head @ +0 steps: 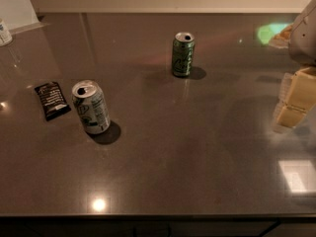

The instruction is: Knock green can over

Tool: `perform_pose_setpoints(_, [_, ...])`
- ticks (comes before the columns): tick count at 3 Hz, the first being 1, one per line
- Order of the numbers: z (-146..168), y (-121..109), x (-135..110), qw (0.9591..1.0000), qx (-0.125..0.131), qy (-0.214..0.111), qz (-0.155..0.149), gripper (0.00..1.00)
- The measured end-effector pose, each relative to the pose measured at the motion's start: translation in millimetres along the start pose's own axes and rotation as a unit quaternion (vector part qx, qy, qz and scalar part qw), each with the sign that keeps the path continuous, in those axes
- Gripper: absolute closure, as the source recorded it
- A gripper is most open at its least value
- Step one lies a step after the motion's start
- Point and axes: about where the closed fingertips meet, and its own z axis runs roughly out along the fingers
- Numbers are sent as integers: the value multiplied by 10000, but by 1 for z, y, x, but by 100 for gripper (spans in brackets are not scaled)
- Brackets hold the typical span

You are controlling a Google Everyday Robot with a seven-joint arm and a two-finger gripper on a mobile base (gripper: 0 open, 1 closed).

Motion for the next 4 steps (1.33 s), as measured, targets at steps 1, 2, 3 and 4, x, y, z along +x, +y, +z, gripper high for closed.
perform_pose_setpoints(1, [-1, -1, -1, 10000, 13, -19, 2, 0])
perform_pose_setpoints(2, [6, -15, -9, 9995, 61, -282, 113, 0])
perform_pose_setpoints(3, [25, -43, -22, 9969, 89, -726, 289, 0])
perform_pose_setpoints(4, [48, -81, -37, 9897, 184, -1289, 595, 0])
